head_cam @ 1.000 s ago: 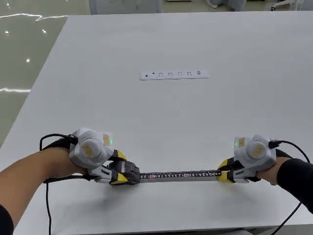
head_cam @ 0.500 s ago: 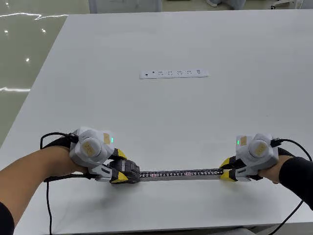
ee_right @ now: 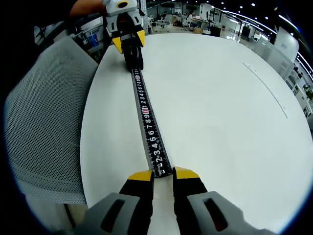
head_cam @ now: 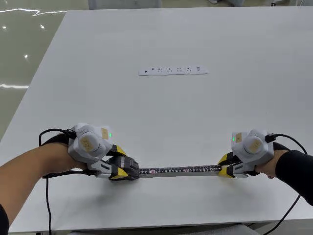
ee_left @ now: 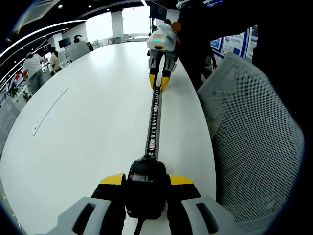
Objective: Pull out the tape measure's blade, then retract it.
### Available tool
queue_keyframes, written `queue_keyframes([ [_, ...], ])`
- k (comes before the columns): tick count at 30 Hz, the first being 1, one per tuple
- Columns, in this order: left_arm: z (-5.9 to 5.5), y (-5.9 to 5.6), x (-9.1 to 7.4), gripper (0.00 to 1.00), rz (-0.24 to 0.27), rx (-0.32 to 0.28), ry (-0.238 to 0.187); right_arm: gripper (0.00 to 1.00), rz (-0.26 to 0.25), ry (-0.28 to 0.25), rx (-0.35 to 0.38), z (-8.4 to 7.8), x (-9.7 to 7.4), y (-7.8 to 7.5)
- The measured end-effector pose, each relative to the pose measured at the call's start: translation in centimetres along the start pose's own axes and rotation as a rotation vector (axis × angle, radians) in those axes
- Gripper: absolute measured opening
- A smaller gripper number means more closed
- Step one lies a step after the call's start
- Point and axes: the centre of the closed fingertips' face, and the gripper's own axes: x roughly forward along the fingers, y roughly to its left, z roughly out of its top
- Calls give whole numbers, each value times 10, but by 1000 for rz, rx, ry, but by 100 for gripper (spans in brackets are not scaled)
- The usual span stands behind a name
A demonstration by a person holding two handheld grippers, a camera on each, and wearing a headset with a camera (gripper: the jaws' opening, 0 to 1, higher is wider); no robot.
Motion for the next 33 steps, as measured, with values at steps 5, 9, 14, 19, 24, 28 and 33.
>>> queue_keyframes([
  [5,1,1,1,29,3,22,3,12,-12,21,-37,-2,-1,0],
  [9,1,0,1,29,2,34,6,12,-14,13,-29,0,0,1],
  [14,1,1,1,29,6,56,13,13,-14,18,-40,1,2,3],
  [19,2,0,-1,28,15,89,15,13,-7,16,-55,5,1,8],
  [24,3,3,-4,31,29,74,17,15,-10,-3,-52,14,1,11],
  [28,7,8,-12,41,44,12,-11,16,-8,-17,-57,21,0,14],
  [33,9,12,-19,58,68,-65,-36,19,-13,-26,-63,23,-4,17],
])
